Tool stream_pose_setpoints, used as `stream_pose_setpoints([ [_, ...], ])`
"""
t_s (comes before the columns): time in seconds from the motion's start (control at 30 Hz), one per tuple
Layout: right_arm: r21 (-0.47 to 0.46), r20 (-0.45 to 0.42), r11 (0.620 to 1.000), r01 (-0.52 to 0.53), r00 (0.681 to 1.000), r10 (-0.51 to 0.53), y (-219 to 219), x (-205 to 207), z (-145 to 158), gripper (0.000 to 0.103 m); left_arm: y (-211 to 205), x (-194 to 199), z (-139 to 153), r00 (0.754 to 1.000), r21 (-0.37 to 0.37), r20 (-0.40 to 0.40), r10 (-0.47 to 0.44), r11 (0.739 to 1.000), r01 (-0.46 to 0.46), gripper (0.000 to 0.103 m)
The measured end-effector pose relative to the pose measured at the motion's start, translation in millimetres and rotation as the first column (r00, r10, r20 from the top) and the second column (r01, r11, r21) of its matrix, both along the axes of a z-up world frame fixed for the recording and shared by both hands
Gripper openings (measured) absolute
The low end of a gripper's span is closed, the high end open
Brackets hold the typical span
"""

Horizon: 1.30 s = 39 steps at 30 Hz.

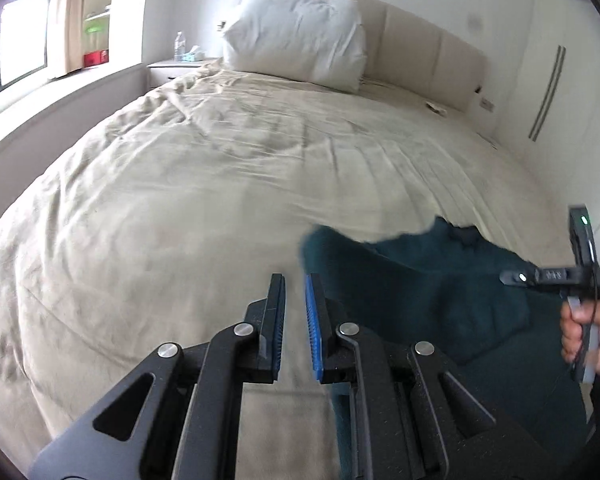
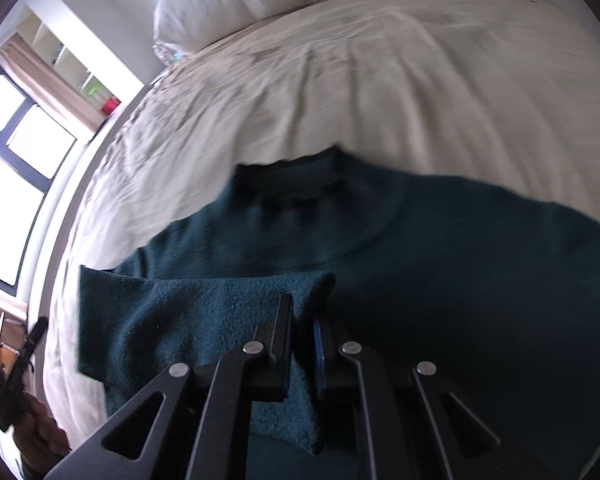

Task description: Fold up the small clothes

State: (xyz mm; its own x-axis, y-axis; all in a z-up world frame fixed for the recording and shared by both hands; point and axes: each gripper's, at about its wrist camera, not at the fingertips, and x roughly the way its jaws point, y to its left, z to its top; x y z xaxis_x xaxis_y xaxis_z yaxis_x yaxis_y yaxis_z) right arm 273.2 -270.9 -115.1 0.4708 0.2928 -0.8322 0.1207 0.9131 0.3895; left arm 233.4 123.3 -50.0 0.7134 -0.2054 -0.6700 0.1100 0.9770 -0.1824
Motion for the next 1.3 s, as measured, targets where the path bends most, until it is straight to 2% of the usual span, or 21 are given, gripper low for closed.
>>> stream_pose_setpoints([
  [0.13, -0.016, -0.02, 0.999, 0.042, 0.999, -0.042, -26, -4, -4, 0.009, -4, 20, 3, 1.0, 0.016, 0.005, -0.011, 1.0, 0.011, 0.012],
  [0.3, -0.036, -0.023, 0.997, 0.071, 0.997, -0.072, -47, -10, -1, 0.009, -30, 33, -2, 0.999, 0.037, 0.005, -0.049, 0.998, 0.049, 0.012],
  [0.57, -0.04, -0.032, 0.995, 0.096, 0.995, -0.098, -57, -13, -7, 0.009, -69, 54, -31, 0.994, 0.071, -0.061, -0.087, 0.993, 0.091, 0.012],
  [0.7, -0.037, -0.039, 0.994, 0.103, 0.994, -0.105, -57, -10, -13, 0.009, -100, 69, -51, 0.991, 0.167, -0.085, -0.107, 0.979, 0.12, 0.012],
  [0.77, -0.031, -0.034, 0.994, 0.104, 0.994, -0.105, -59, -12, -12, 0.009, -109, 71, -57, 0.988, 0.169, -0.093, -0.123, 0.976, 0.137, 0.012],
  [0.87, -0.029, -0.035, 0.994, 0.103, 0.994, -0.104, -62, -15, -12, 0.01, -129, 72, -67, 0.985, 0.259, -0.091, -0.146, 0.952, 0.165, 0.012],
  [1.0, -0.004, -0.037, 0.992, 0.124, 0.992, -0.124, -67, -19, -16, 0.01, -145, 84, -105, 0.972, 0.35, -0.17, -0.161, 0.912, 0.212, 0.011],
  [1.03, -0.003, -0.037, 0.992, 0.127, 0.991, -0.127, -67, -19, -17, 0.01, -148, 84, -112, 0.972, 0.376, -0.162, -0.171, 0.9, 0.221, 0.011],
  [1.07, 0.0, -0.038, 0.991, 0.136, 0.99, -0.136, -68, -20, -17, 0.012, -152, 81, -114, 0.973, 0.41, -0.139, -0.183, 0.884, 0.225, 0.011],
  [1.13, 0.033, -0.043, 0.988, 0.151, 0.988, -0.149, -70, -24, -17, 0.021, -155, 81, -116, 0.973, 0.43, -0.136, -0.189, 0.873, 0.229, 0.011],
  [1.23, 0.084, -0.043, 0.987, 0.139, 0.99, -0.136, -66, -35, -14, 0.04, -152, 82, -116, 0.974, 0.411, -0.138, -0.183, 0.884, 0.224, 0.011],
  [1.3, 0.082, -0.038, 0.989, 0.12, 0.992, -0.117, -57, -42, -12, 0.043, -153, 81, -115, 0.975, 0.413, -0.134, -0.177, 0.884, 0.217, 0.011],
])
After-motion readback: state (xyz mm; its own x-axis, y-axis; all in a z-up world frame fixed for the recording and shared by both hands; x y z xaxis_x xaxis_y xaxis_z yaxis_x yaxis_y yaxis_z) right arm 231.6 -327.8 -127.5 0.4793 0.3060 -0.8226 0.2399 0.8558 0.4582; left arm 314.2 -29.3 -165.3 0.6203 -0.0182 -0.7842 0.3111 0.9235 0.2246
